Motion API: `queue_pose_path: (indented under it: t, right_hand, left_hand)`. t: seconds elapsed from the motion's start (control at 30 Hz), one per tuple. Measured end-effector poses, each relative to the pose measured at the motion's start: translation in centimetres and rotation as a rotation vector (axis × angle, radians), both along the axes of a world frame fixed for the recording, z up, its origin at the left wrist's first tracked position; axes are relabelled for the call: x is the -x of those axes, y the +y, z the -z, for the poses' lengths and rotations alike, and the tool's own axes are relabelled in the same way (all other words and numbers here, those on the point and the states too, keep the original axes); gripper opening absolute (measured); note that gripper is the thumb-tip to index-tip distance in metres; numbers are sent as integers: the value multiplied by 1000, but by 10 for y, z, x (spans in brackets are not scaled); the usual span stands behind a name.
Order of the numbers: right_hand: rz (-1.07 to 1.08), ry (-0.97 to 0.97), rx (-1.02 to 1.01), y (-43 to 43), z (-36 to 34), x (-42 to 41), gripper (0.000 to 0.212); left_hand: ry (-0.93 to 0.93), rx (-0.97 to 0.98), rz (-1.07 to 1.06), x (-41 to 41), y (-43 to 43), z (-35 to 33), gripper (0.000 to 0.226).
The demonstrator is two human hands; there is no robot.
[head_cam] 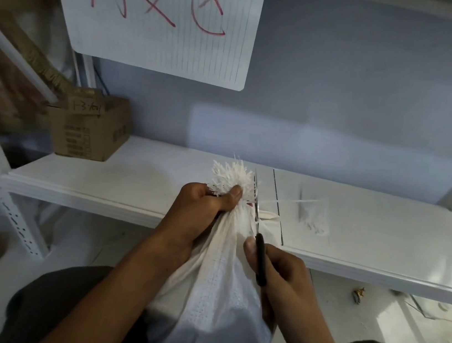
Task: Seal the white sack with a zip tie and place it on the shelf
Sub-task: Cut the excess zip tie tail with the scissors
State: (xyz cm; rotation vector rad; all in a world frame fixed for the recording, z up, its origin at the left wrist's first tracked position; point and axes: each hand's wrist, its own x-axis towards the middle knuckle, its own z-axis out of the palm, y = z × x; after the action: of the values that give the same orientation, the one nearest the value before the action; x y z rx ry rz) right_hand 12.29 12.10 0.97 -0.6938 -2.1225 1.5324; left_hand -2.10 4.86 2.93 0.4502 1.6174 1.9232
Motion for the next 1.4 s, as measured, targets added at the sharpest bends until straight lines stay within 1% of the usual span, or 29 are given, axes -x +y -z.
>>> queue_pose_path:
  t: [0.17, 0.33, 0.5, 0.6, 0.7, 0.8, 0.93, 1.17, 1.3, 1.4]
  right_hand:
    - [-13, 26, 44, -1, -2, -1, 74]
    - [-27, 60, 74, -2, -1, -1, 80]
    - [-50, 63, 84, -2, -1, -2, 84]
    - [-31, 88, 89, -4, -1, -2, 73]
    - [-31, 111, 90, -6, -3, -2, 63]
    - [-27, 95, 78, -6, -3, -2, 70]
    - [-25, 99, 95, -5, -2, -3, 76]
    - [-28, 106, 100, -5, -2, -3, 75]
    - [-41, 106, 93, -5, -1, -3, 77]
    - [-56, 88, 100, -4, -1, -5, 74]
  left_hand:
    - [-9, -4, -4, 1, -1, 0, 33]
    - [-22, -6, -11, 2, -1, 1, 33]
    - [-19, -2, 1, 4, -1, 2, 28]
    - [-20, -7, -5, 5, -1, 3, 33]
    - [-22, -18, -8, 4, -1, 1, 31]
    - [-19, -19, -10, 4, -1, 1, 39]
    - [-22, -18, -4, 4, -1, 0, 42]
    - [-28, -13, 5, 5, -1, 2, 34]
    - [-15, 1, 17, 6, -4, 2, 23]
    - [-10, 17, 28, 6, -9, 2, 22]
